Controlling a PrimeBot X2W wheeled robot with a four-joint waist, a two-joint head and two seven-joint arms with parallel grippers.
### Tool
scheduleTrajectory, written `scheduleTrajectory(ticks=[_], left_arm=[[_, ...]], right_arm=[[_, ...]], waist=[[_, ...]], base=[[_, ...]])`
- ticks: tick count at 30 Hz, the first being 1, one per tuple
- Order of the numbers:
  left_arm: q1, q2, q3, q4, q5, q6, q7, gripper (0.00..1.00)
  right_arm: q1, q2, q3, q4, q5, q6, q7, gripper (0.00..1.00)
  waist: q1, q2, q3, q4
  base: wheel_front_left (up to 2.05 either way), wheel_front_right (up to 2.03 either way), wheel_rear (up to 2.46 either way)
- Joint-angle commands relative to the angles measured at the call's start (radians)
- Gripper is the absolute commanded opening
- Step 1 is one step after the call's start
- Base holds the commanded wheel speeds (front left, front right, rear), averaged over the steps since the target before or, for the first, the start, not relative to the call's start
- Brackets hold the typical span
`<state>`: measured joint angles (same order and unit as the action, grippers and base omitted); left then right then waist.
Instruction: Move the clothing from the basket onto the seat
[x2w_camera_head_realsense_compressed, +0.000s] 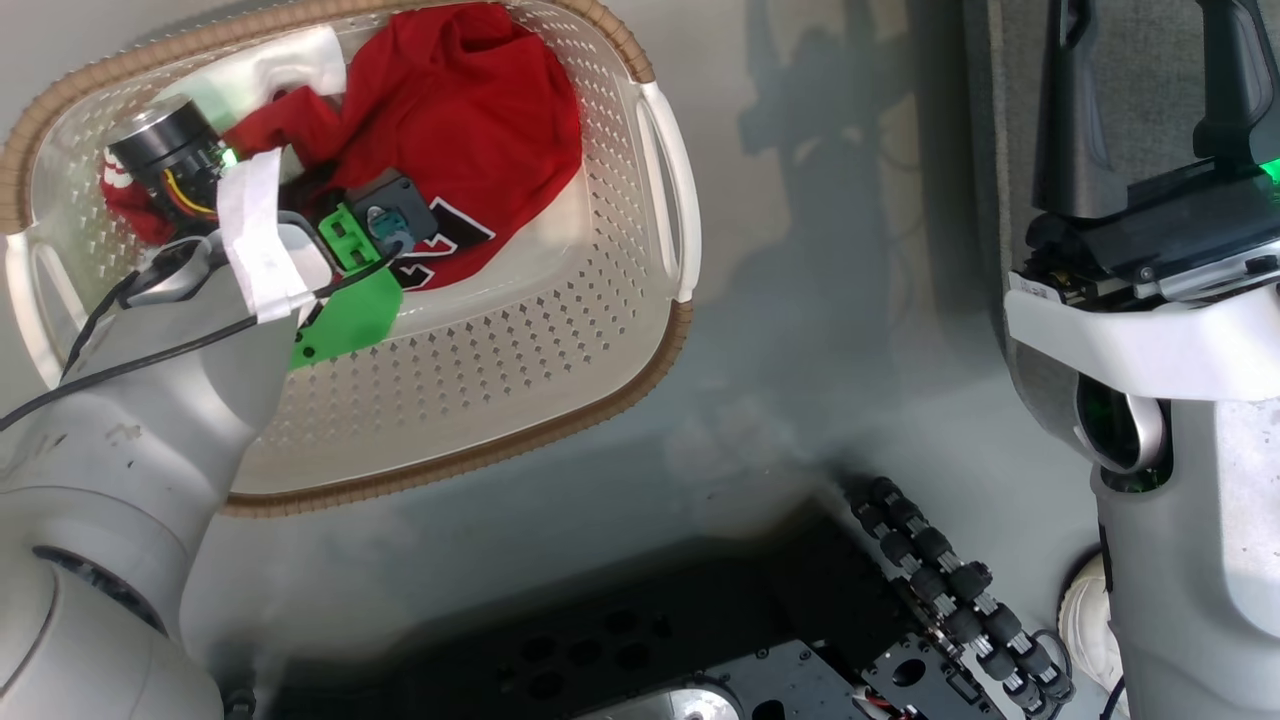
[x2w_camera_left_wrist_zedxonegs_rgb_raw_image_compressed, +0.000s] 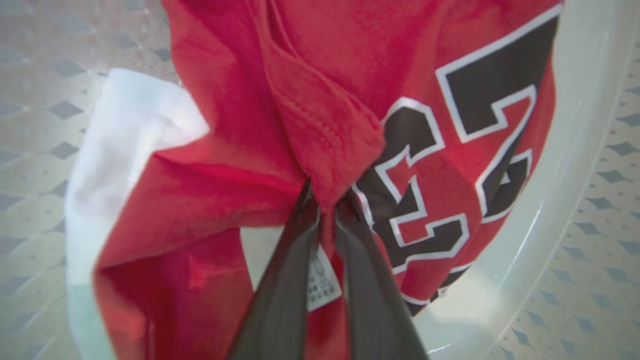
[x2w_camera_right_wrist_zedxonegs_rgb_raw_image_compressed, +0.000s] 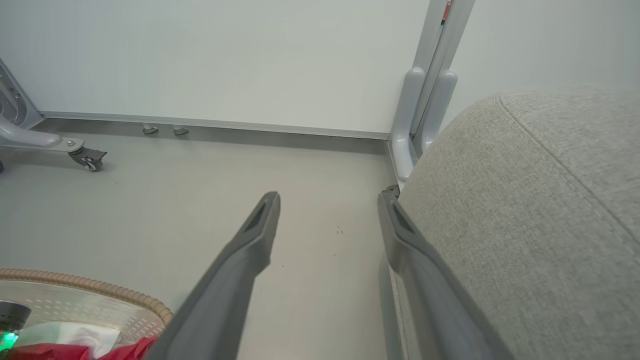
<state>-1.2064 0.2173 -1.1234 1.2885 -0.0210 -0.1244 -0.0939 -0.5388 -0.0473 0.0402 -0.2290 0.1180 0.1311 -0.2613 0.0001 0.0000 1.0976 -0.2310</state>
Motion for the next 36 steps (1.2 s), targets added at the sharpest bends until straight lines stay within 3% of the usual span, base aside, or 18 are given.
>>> scheduleTrajectory(ticks=[1, 10, 21, 27, 36], left_arm=[[-0.022, -0.005, 0.0, 0.001, -0.004, -0.004, -0.01, 0.0], [-0.012, -0.065, -0.008, -0.001, -0.03, -0.005, -0.084, 0.0], [0.053, -0.135, -0.011, -0.049, -0.096, -0.006, -0.165, 0.0], [0.121, -0.15, 0.006, -0.145, -0.154, -0.006, -0.172, 0.0], [0.249, -0.127, 0.078, -0.328, -0.219, -0.002, -0.173, 0.0]], right_arm=[[0.004, -0.002, -0.001, -0.002, -0.005, -0.001, -0.001, 1.0], [-0.02, -0.002, -0.008, 0.023, 0.0, -0.001, -0.001, 1.0], [-0.001, -0.002, -0.02, 0.099, -0.015, -0.001, -0.001, 1.0], [0.027, -0.002, -0.023, 0.145, -0.02, -0.001, -0.001, 1.0], [0.095, -0.002, -0.041, 0.2, -0.037, -0.001, -0.001, 1.0]], waist=[[-0.0001, 0.0, 0.0, 0.003], [-0.0001, 0.0, -0.055, 0.026], [-0.0001, 0.0, -0.21, 0.085], [-0.0001, 0.0, -0.316, 0.107], [-0.0001, 0.0, -0.474, 0.148]], base=[[0.0, 0.0, 0.0], [0.0, 0.0, 0.0], [0.0, 0.0, 0.0], [0.0, 0.0, 0.0], [0.0, 0.0, 0.0]])
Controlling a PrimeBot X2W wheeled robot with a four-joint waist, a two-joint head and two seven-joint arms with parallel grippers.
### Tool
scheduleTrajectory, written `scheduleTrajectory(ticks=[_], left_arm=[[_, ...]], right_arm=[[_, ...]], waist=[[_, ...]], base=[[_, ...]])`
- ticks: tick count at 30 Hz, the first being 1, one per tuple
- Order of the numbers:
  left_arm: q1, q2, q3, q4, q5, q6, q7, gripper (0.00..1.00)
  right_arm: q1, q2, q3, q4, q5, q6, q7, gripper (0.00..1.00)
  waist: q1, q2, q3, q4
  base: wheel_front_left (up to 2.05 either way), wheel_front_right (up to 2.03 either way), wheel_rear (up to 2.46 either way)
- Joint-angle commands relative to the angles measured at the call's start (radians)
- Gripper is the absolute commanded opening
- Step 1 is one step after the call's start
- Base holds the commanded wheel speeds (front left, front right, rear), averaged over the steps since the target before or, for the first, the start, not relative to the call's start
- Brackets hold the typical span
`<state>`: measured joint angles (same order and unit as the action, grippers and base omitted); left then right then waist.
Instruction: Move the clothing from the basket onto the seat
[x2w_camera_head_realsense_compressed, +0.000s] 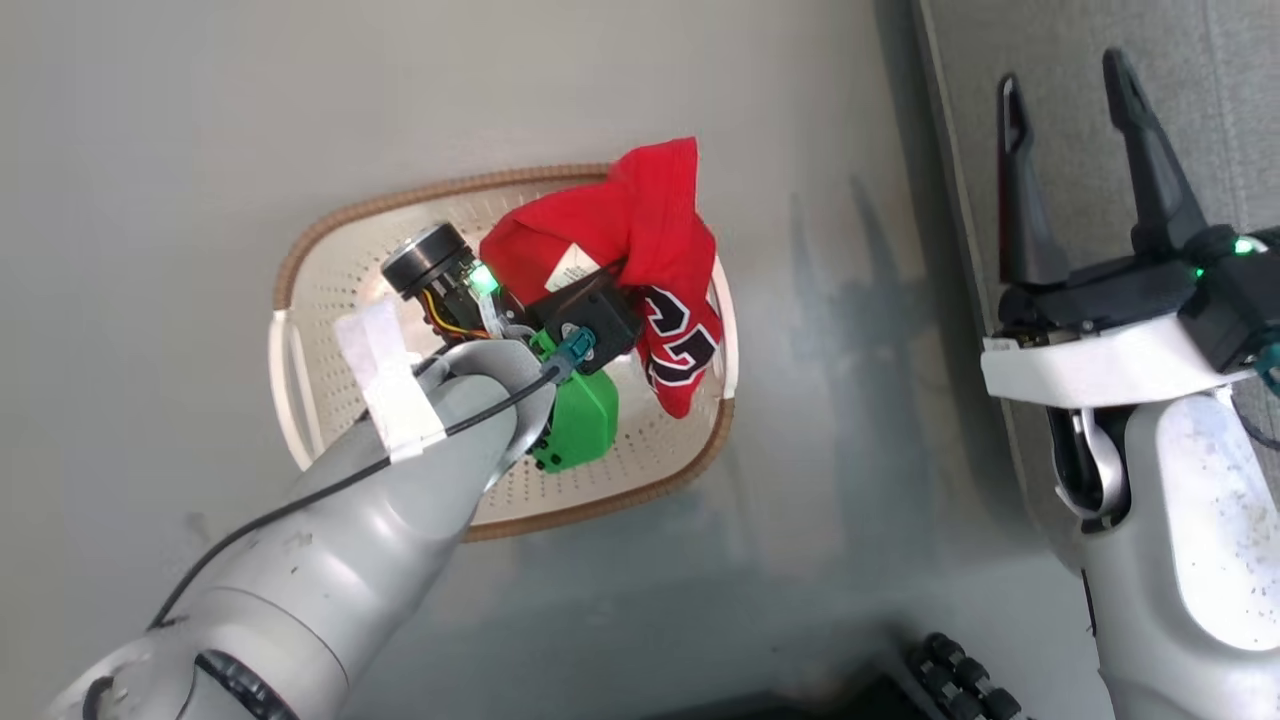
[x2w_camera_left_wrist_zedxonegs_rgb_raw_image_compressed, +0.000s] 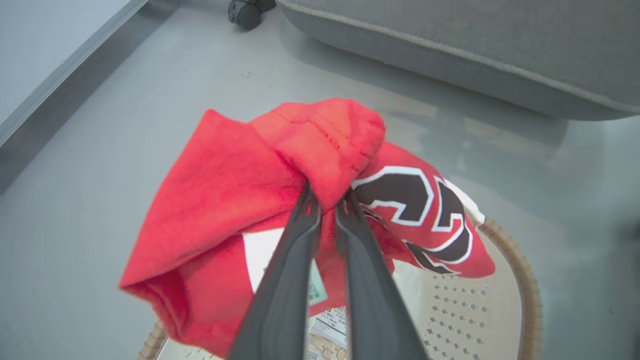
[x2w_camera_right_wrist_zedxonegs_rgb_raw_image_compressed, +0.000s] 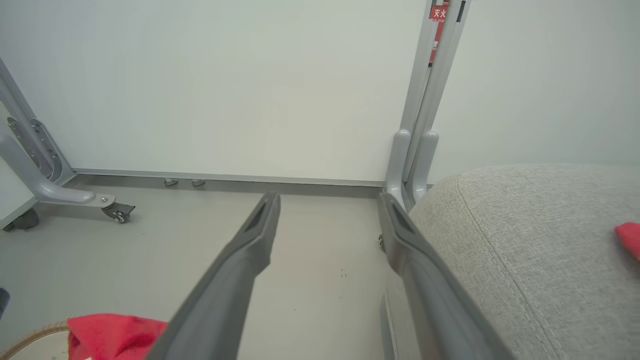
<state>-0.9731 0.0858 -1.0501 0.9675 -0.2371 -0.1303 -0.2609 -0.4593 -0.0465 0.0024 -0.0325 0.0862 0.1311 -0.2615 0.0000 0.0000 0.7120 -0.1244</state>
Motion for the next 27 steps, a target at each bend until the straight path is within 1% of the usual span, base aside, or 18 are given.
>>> scheduleTrajectory(ticks=[1, 8, 16, 21, 27], left_arm=[[0.027, 0.006, 0.012, -0.023, -0.006, 0.007, -0.006, 0.0], [0.113, 0.028, 0.099, -0.159, -0.031, 0.026, -0.006, 0.0], [0.199, 0.051, 0.212, -0.303, -0.038, 0.049, -0.006, 0.0], [0.235, 0.057, 0.263, -0.374, -0.023, 0.048, -0.006, 0.0], [0.269, 0.052, 0.3, -0.446, -0.015, 0.035, -0.006, 0.0]], right_arm=[[0.023, -0.003, -0.007, 0.008, -0.008, -0.001, -0.001, 1.0], [0.088, -0.003, -0.015, 0.045, -0.017, -0.001, -0.001, 1.0], [0.152, -0.003, -0.006, 0.077, -0.007, -0.001, -0.001, 1.0], [0.183, -0.003, 0.0, 0.095, 0.002, -0.001, -0.001, 1.0], [0.225, -0.003, 0.0, 0.106, 0.011, -0.001, -0.001, 1.0]], waist=[[0.0, 0.0, -0.103, 0.047], [0.0, 0.0, -0.212, 0.081], [0.0, 0.0, -0.332, 0.1], [0.0, 0.0, -0.394, 0.102], [0.0, 0.0, -0.461, 0.106]], base=[[0.0, 0.0, 0.0], [0.0, 0.0, 0.0], [0.0, 0.0, 0.0], [0.0, 0.0, 0.0], [0.0, 0.0, 0.0]])
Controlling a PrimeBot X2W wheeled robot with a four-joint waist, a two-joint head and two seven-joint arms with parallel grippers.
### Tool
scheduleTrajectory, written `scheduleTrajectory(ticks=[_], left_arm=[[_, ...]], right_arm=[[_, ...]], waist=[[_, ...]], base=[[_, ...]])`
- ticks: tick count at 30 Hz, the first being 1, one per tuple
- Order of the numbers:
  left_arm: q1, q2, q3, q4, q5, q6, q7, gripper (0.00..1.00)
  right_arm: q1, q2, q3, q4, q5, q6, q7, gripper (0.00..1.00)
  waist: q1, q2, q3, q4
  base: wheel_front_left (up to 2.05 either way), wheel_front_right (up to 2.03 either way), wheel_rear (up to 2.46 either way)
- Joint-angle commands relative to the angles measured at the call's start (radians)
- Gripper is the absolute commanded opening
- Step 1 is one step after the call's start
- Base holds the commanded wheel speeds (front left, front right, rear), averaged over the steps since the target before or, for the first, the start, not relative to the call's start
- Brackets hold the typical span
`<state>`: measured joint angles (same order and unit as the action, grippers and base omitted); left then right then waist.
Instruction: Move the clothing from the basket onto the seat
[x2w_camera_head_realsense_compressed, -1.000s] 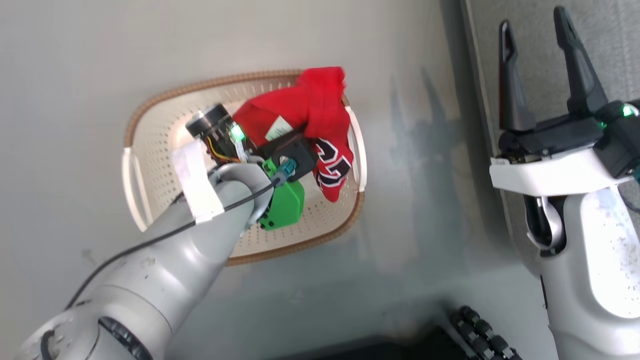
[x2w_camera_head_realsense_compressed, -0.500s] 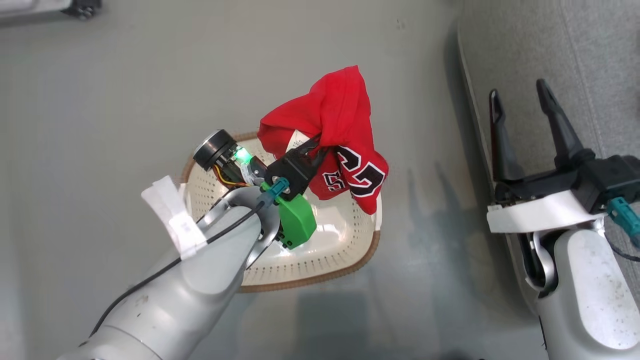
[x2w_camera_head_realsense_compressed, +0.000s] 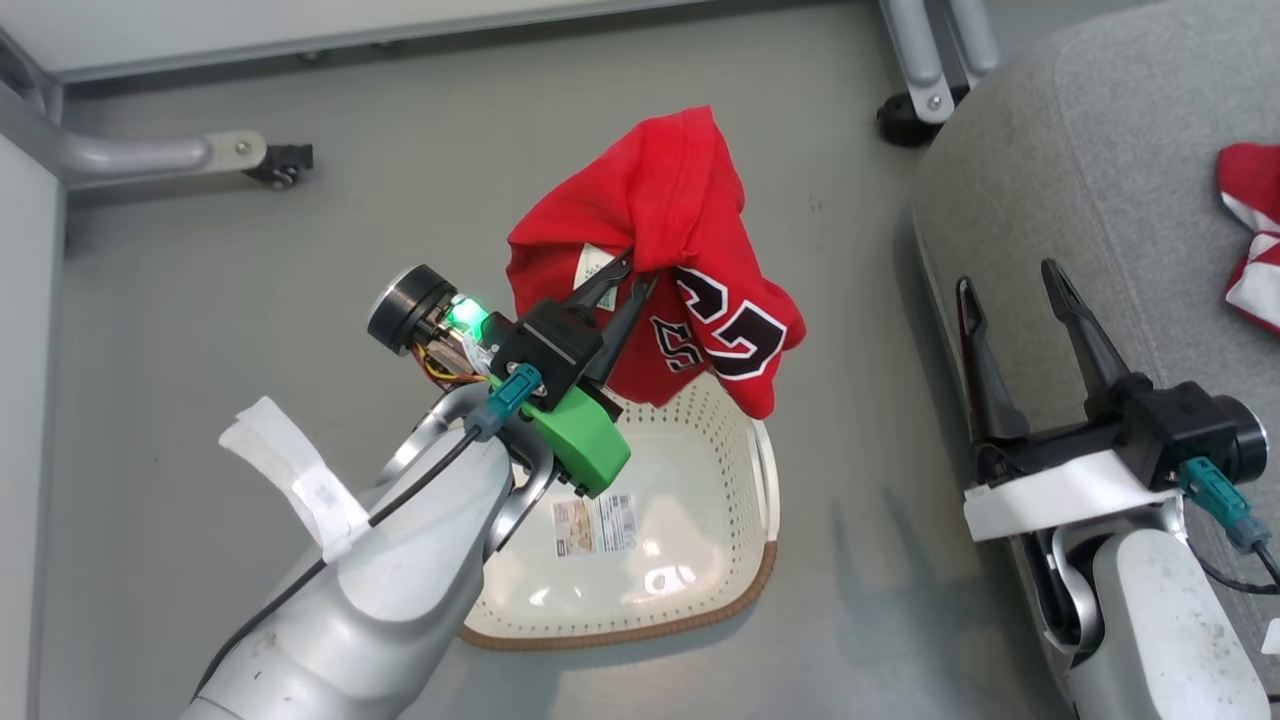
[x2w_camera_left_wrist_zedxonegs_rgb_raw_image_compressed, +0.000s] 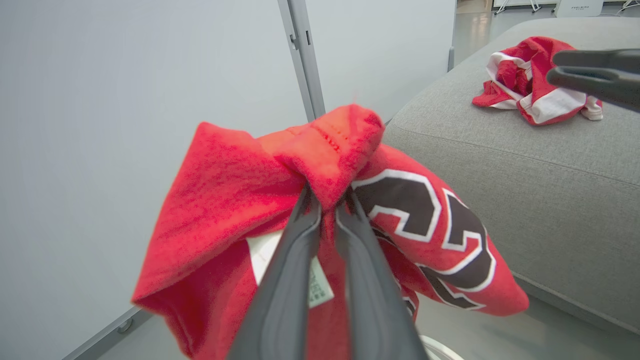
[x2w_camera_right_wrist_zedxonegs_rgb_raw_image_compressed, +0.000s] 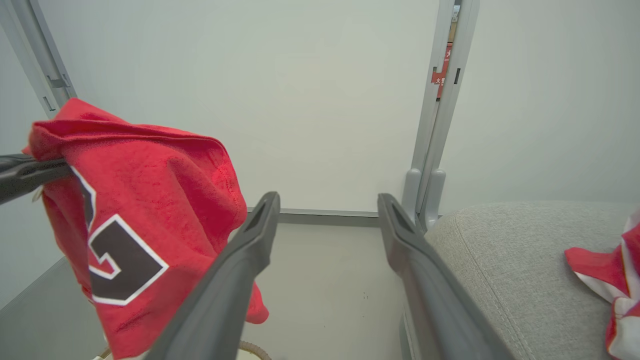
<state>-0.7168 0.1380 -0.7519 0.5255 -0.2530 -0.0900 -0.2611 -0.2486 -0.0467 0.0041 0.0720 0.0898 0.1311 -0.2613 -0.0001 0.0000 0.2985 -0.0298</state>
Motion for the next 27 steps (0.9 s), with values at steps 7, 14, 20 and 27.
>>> scheduleTrajectory(ticks=[7, 14, 20, 27], left_arm=[[0.032, -0.009, 0.029, -0.072, 0.006, -0.013, -0.006, 0.0], [0.033, -0.005, 0.035, -0.108, 0.018, -0.015, -0.006, 0.0], [0.039, -0.004, 0.035, -0.112, 0.024, -0.016, -0.006, 0.0], [0.032, -0.012, 0.033, -0.108, 0.028, -0.018, -0.006, 0.0]], right_arm=[[0.059, -0.003, -0.011, 0.003, 0.013, -0.001, -0.001, 1.0], [0.082, -0.003, -0.025, -0.006, 0.022, -0.001, -0.001, 1.0], [0.056, -0.003, -0.004, -0.039, 0.018, -0.001, -0.001, 1.0], [-0.01, -0.003, 0.124, -0.073, -0.002, -0.001, -0.001, 1.0]], waist=[[0.0001, 0.0, -0.098, 0.024], [0.0001, 0.0, -0.115, 0.033], [0.0001, 0.0, -0.113, 0.037], [0.0001, 0.0, -0.104, 0.046]], base=[[0.0, 0.0, 0.0], [0.0, 0.0, 0.0], [0.0, 0.0, 0.0], [0.0, 0.0, 0.0]])
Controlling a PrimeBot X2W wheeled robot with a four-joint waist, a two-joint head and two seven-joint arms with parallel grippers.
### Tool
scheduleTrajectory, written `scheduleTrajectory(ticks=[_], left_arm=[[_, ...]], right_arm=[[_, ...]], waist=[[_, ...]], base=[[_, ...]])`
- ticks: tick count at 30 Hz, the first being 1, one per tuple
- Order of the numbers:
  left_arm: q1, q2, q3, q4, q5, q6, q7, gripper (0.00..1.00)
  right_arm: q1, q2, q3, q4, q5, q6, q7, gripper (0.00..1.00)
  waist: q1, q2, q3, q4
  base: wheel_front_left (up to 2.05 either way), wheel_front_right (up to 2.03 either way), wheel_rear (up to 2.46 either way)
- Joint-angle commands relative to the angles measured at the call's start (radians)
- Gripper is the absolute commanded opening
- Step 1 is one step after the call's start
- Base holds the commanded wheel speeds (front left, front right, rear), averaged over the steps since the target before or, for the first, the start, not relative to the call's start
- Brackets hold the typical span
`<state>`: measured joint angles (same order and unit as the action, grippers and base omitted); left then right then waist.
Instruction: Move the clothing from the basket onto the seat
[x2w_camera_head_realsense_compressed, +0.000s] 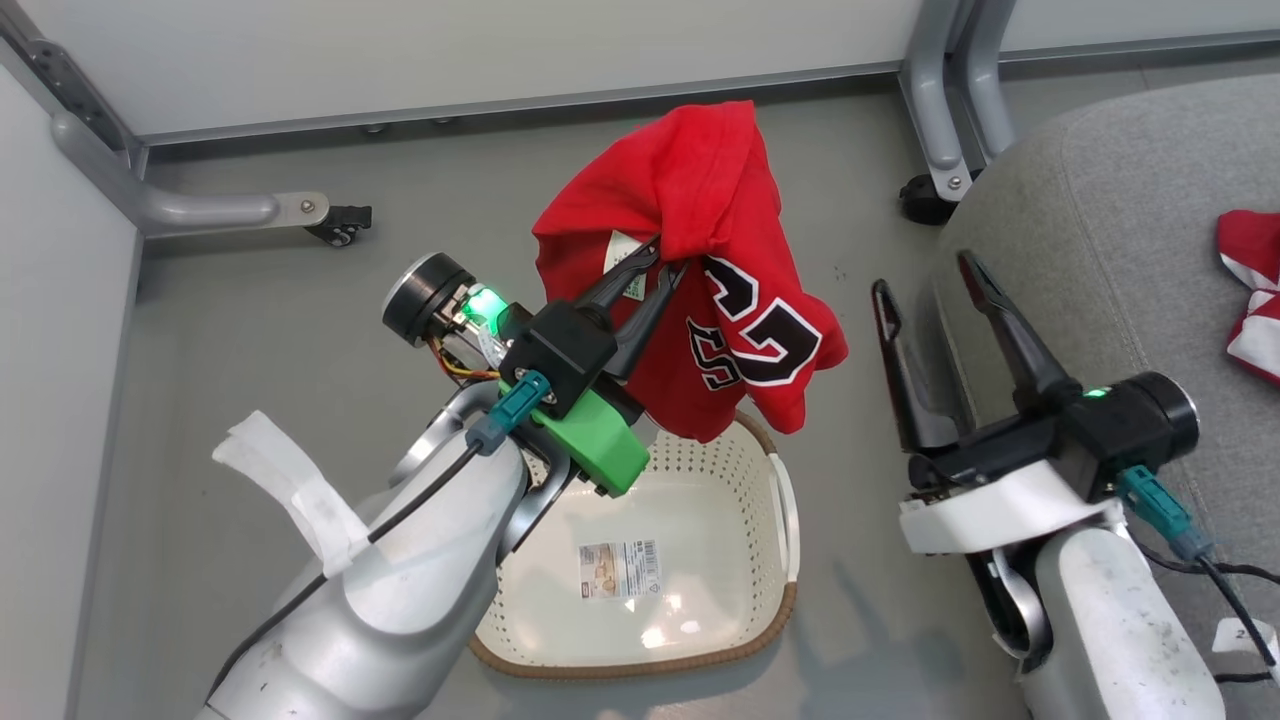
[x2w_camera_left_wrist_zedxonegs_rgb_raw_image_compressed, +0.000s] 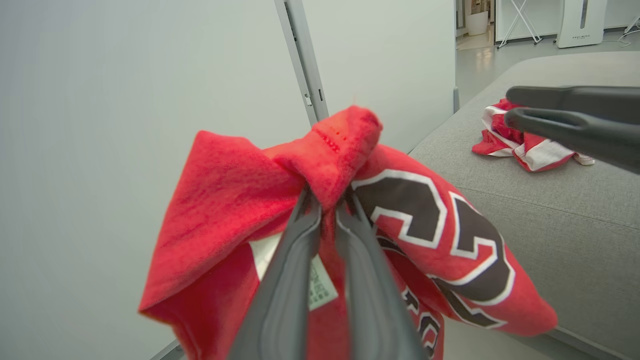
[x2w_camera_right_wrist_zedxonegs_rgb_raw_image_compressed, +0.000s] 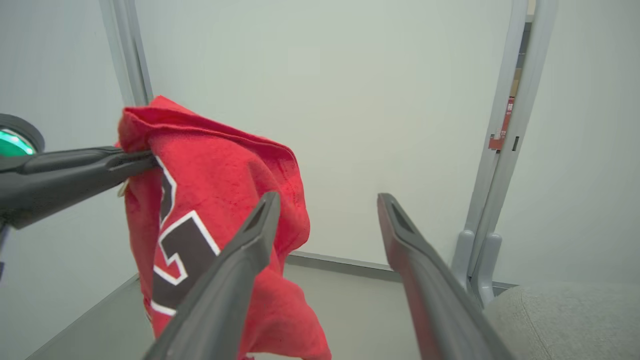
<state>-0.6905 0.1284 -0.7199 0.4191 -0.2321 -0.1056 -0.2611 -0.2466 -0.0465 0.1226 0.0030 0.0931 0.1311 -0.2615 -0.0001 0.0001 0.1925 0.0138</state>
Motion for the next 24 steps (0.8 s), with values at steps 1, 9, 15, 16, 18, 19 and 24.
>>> scheduleTrajectory(ticks=[1, 9, 15, 16, 18, 19, 24], left_arm=[[0.004, -0.004, 0.0, -0.001, 0.007, -0.003, -0.006, 0.0], [-0.025, -0.036, -0.018, -0.018, 0.012, -0.008, -0.006, 0.0], [-0.031, -0.052, -0.03, -0.028, 0.014, -0.01, -0.006, 0.0], [-0.031, -0.055, -0.033, -0.03, 0.015, -0.01, -0.006, 0.0], [-0.029, -0.059, -0.037, -0.034, 0.015, -0.011, -0.006, 0.0], [-0.028, -0.062, -0.04, -0.036, 0.012, -0.013, -0.006, 0.0], [-0.03, -0.067, -0.05, -0.033, 0.013, -0.015, -0.006, 0.0]], right_arm=[[-0.022, -0.003, 0.025, -0.003, -0.006, -0.001, -0.001, 1.0], [-0.112, -0.008, 0.148, 0.099, -0.029, -0.001, -0.001, 1.0], [-0.138, -0.009, 0.165, 0.178, -0.039, -0.001, -0.001, 1.0], [-0.139, -0.008, 0.167, 0.194, -0.04, -0.001, -0.001, 1.0], [-0.144, -0.008, 0.168, 0.213, -0.041, -0.001, -0.001, 1.0], [-0.148, -0.007, 0.168, 0.22, -0.04, -0.001, -0.001, 1.0], [-0.156, -0.005, 0.176, 0.238, -0.022, -0.001, -0.001, 0.0]], waist=[[0.0001, -0.0001, 0.003, 0.004], [0.0001, -0.0001, 0.029, 0.047], [0.0001, -0.0001, 0.047, 0.071], [0.0001, -0.0001, 0.049, 0.074], [0.0001, -0.0001, 0.054, 0.078], [0.0001, -0.0001, 0.056, 0.08], [0.0001, -0.0001, 0.066, 0.087]], base=[[0.0, 0.0, 0.0], [0.0, 0.0, 0.0], [0.0, 0.0, 0.0], [0.0, 0.0, 0.0], [0.0, 0.0, 0.0], [0.0, 0.0, 0.0], [0.0, 0.0, 0.0]])
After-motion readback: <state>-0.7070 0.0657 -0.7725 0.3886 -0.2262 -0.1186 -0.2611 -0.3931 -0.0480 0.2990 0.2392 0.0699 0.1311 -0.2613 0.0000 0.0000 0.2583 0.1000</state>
